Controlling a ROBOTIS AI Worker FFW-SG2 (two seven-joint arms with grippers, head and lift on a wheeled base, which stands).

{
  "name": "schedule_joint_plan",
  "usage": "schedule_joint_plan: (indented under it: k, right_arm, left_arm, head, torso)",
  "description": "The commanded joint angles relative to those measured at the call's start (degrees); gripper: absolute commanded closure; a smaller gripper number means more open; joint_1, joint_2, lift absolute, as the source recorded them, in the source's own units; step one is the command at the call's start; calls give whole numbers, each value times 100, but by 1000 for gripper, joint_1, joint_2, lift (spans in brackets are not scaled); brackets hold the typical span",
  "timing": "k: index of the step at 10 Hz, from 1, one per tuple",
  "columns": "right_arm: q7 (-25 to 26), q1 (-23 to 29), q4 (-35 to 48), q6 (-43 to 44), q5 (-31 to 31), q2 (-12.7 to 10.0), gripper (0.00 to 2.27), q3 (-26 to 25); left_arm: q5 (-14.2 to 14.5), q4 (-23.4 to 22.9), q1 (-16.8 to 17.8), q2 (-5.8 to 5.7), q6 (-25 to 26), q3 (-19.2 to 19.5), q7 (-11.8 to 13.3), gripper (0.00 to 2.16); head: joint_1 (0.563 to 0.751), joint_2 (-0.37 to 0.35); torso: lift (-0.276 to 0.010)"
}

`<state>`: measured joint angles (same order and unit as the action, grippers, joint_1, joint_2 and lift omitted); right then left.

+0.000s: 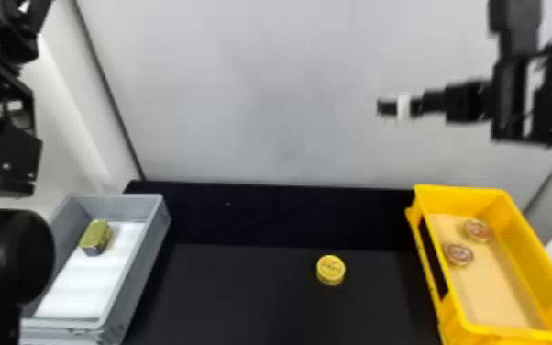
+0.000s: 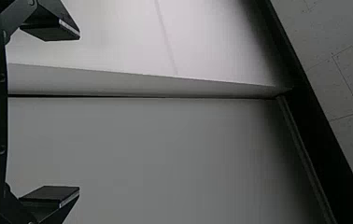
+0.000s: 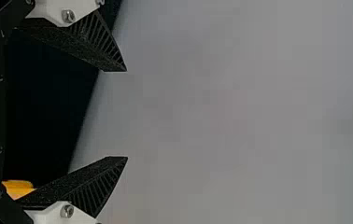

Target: Pick up the round yellow can and place it in the yellow rectangular box

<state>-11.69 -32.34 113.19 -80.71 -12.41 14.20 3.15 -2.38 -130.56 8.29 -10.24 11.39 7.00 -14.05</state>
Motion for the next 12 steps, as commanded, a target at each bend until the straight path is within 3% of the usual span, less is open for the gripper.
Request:
schedule_joint_plan:
  k: [1, 4, 6, 7, 10, 12]
  right_arm:
    - [44, 870, -719, 826, 81, -260, 121, -156]
    - [-141, 1318, -1633, 1116, 90, -216, 121, -113]
    - [-985, 1353, -2503, 1476, 468, -207, 119, 63]
    - [-1064, 1327, -2890, 1731, 485, -233, 119, 151]
    - [-1478, 905, -4217, 2444, 617, -304, 114, 661]
    - [-2489, 554, -4964, 2822, 1531, -409, 114, 1022]
  left_arm:
    - [9, 49, -21, 12, -39, -5, 7, 111]
    - [18, 57, -12, 4, -57, -5, 7, 111]
    - [18, 57, -3, 4, -66, -5, 7, 111]
    - [18, 75, 5, 12, -83, -23, 7, 111]
    - [18, 128, 49, 12, -136, -58, 7, 111]
    - [18, 154, 93, 12, -145, -102, 16, 111]
  head:
    - [663, 54]
    - [663, 54]
    - [663, 54]
    - [663, 54]
    - [663, 54]
    - [663, 54]
  torso:
    - [1]
    - [1]
    - [1]
    - [1]
    - [1]
    - [1]
